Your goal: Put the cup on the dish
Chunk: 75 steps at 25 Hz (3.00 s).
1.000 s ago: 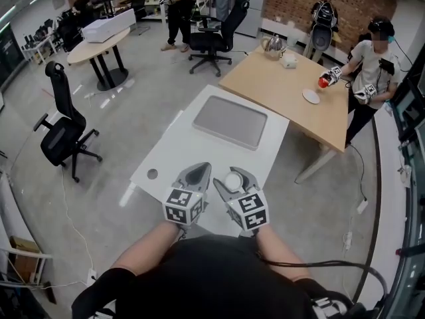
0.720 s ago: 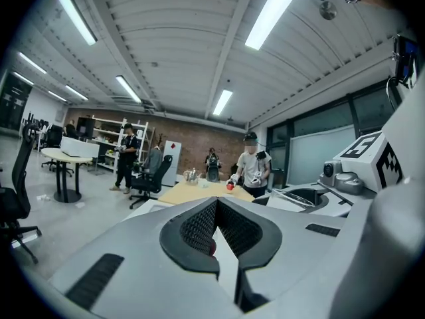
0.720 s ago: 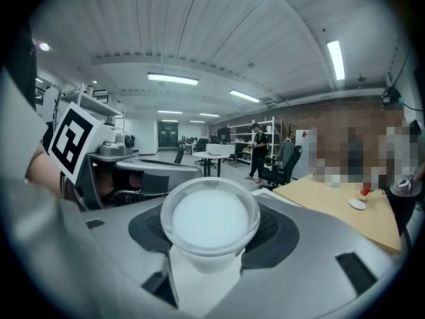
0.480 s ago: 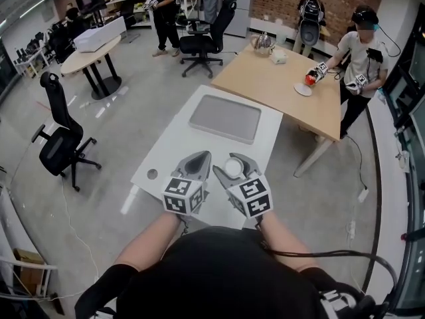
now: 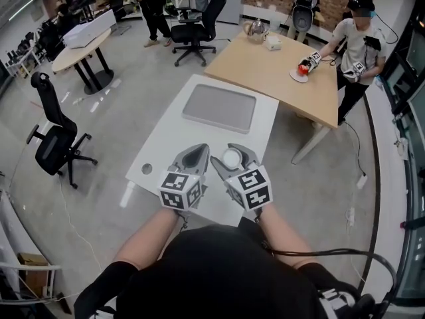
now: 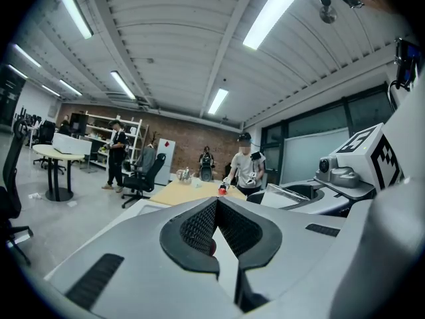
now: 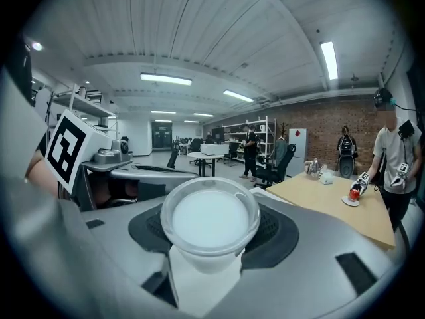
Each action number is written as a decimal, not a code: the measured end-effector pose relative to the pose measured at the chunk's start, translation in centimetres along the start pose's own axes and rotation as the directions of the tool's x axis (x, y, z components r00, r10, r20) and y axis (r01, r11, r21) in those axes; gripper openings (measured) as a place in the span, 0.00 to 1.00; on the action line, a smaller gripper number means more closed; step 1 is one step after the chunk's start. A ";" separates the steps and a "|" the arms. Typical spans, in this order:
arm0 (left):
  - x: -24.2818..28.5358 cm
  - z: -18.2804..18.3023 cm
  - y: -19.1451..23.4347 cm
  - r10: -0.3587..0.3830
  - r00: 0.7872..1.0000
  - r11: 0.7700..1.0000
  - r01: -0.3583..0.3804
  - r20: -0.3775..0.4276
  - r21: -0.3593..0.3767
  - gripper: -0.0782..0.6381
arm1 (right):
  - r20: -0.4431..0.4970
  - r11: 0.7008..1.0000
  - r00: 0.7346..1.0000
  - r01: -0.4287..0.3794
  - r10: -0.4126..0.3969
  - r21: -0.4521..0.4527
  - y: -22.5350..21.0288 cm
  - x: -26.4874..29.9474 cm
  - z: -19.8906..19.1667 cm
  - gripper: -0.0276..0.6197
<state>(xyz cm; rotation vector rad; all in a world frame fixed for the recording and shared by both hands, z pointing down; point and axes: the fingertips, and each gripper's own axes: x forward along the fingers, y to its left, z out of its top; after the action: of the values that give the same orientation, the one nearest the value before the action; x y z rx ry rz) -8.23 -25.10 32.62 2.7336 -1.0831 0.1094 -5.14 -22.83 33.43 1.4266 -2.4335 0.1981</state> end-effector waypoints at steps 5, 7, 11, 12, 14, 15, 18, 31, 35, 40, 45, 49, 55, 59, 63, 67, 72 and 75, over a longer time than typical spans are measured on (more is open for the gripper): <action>2.4 0.8 1.7 0.018 1.000 1.000 -0.018 -0.013 -0.007 0.12 | 0.005 0.999 1.000 0.003 -0.003 0.033 -2.9 1.7 0.6 0.42; 3.5 1.0 2.4 0.029 0.999 0.999 -0.029 -0.017 -0.015 0.12 | 0.007 0.999 1.000 0.005 -0.005 0.042 -4.3 2.6 0.9 0.42; 6.2 1.1 3.5 0.044 0.999 0.999 -0.045 -0.023 -0.016 0.12 | 0.008 0.998 1.000 -0.001 0.001 0.058 -6.7 4.6 1.0 0.42; 6.9 1.3 3.8 0.048 0.999 0.999 -0.048 -0.021 -0.016 0.12 | 0.009 0.998 1.000 -0.001 0.001 0.059 -7.4 5.1 1.2 0.42; 8.5 1.7 4.6 0.054 0.998 0.998 -0.054 -0.016 -0.020 0.12 | 0.013 0.998 1.000 0.000 0.000 0.062 -8.7 6.2 1.6 0.42; 9.2 1.9 5.0 0.055 0.998 0.998 -0.056 -0.015 -0.022 0.12 | 0.014 0.998 1.000 0.000 -0.001 0.066 -9.3 6.8 1.9 0.42; 11.6 1.9 6.4 0.056 0.998 0.998 -0.057 -0.021 -0.022 0.12 | 0.012 0.998 1.000 -0.001 0.000 0.068 -11.3 8.6 2.2 0.42; 23.0 -0.4 12.8 0.115 0.992 0.992 -0.117 -0.055 -0.044 0.12 | -0.008 0.996 1.000 -0.010 0.011 0.087 -20.9 17.2 0.9 0.42; 26.3 -1.0 15.1 0.127 0.990 0.991 -0.130 -0.060 -0.044 0.12 | -0.020 0.996 1.000 -0.019 0.021 0.092 -23.3 20.4 0.0 0.42; 30.5 -2.6 18.3 0.152 0.986 0.987 -0.155 -0.069 -0.051 0.12 | -0.033 0.995 0.999 -0.026 0.030 0.100 -26.5 24.4 -1.6 0.42; 34.9 -4.2 21.8 0.172 0.983 0.983 -0.175 -0.068 -0.050 0.12 | -0.027 0.994 0.999 -0.027 0.030 0.102 -29.6 28.7 -2.9 0.42; 38.5 -6.1 23.7 0.174 0.982 0.983 -0.178 -0.069 -0.043 0.12 | -0.027 0.995 0.999 -0.026 0.029 0.099 -31.4 31.8 -4.5 0.42; 43.6 -9.4 25.9 0.186 0.980 0.982 -0.188 -0.075 -0.027 0.12 | -0.051 0.996 0.998 -0.023 0.027 0.081 -34.2 36.3 -7.8 0.43; 45.7 -12.1 27.3 0.206 0.975 0.977 -0.210 -0.089 -0.032 0.12 | -0.079 0.996 0.997 -0.019 0.026 0.093 -35.4 38.5 -11.0 0.42; 47.8 -13.7 27.3 0.215 0.972 0.976 -0.218 -0.098 -0.017 0.12 | -0.089 0.996 0.996 -0.007 0.015 0.085 -37.1 39.6 -13.0 0.42; 49.5 -15.6 27.6 0.220 0.968 0.975 -0.223 -0.124 -0.017 0.12 | -0.124 0.997 0.992 0.002 0.008 0.083 -38.2 40.9 -15.4 0.43; 50.1 -17.1 29.1 0.221 0.964 0.974 -0.225 -0.148 -0.006 0.12 | -0.146 0.996 0.989 0.014 0.000 0.090 -38.2 42.8 -17.1 0.42; 50.5 -18.3 29.6 0.223 0.961 0.974 -0.227 -0.164 -0.009 0.12 | -0.169 0.994 0.986 0.012 0.006 0.107 -38.1 43.6 -18.6 0.42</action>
<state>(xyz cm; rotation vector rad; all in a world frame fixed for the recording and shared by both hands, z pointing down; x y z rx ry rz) 8.40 -76.14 62.31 2.5157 -1.3319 0.3417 11.78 -72.51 64.04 1.3955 -2.3139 0.4372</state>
